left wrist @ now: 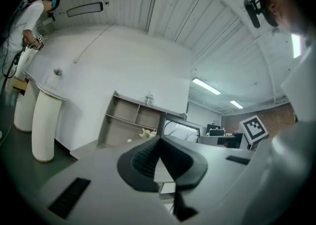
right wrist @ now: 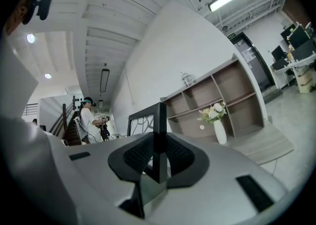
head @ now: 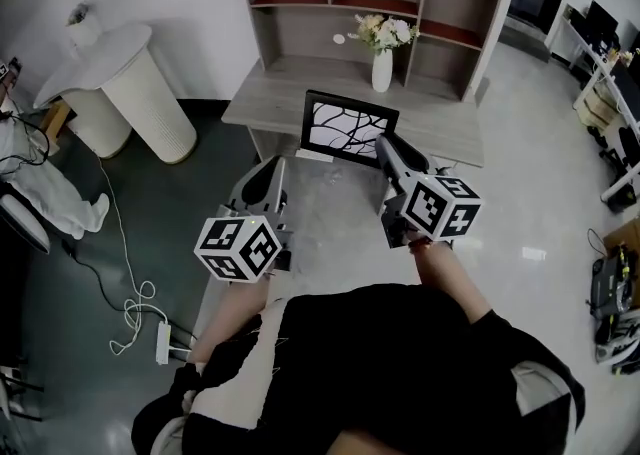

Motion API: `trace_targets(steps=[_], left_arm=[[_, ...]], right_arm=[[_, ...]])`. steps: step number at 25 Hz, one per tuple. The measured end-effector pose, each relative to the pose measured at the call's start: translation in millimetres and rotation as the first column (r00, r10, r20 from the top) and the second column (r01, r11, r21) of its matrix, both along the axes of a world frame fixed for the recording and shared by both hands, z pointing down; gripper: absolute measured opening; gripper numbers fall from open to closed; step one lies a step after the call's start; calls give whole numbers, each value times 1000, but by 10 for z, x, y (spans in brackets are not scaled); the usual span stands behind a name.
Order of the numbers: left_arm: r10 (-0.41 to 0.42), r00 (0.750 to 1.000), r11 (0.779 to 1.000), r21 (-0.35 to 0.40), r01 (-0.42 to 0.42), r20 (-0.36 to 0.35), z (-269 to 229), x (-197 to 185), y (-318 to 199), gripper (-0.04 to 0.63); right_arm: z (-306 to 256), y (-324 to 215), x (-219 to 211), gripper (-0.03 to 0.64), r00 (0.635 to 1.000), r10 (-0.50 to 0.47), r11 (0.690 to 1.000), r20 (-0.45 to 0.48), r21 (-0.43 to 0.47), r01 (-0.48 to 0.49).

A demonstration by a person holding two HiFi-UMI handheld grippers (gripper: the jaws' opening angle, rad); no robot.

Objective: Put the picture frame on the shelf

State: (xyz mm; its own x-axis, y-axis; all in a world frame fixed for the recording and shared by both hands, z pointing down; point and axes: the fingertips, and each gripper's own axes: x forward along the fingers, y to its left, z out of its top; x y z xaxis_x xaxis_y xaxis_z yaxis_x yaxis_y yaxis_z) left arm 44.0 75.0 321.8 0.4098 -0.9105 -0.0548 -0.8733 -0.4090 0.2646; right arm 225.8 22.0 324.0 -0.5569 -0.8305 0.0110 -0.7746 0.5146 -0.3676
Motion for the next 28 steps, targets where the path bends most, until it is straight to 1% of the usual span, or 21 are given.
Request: trace_targets(steps=[4, 11, 16, 18, 21, 25, 28], left_arm=[[-14, 1000, 1000, -1, 14, 7, 88, 37, -165, 11], [-31, 999, 999, -25, 30, -22, 208, 43, -357, 11], [-26, 1000, 999, -40, 25, -15, 298, 20, -468, 11], [-27, 999, 999, -45, 26, -20, 341, -39, -547, 11], [-19, 999, 998, -56, 17, -31, 428, -26, -630, 11], [-1, 999, 997, -71, -2, -50, 450, -262, -958, 11], [25, 999, 997, -78, -28, -42, 434, -410, -1270, 11]], right_arm=[[83, -192, 38, 81, 1000, -6, 1000, -16, -3, 6], [357, -403, 49, 81, 999, -34, 997, -40, -64, 31], [461, -511, -24, 81, 998, -47, 996, -43, -80, 44], [511, -577, -90, 81, 998, -52, 995, -46, -87, 48], [584, -641, -87, 81, 997, -51, 995, -50, -93, 46], [602, -954, -326, 81, 997, -46, 993, -57, -110, 39], [574, -1251, -490, 81, 997, -43, 993, -68, -111, 35]])
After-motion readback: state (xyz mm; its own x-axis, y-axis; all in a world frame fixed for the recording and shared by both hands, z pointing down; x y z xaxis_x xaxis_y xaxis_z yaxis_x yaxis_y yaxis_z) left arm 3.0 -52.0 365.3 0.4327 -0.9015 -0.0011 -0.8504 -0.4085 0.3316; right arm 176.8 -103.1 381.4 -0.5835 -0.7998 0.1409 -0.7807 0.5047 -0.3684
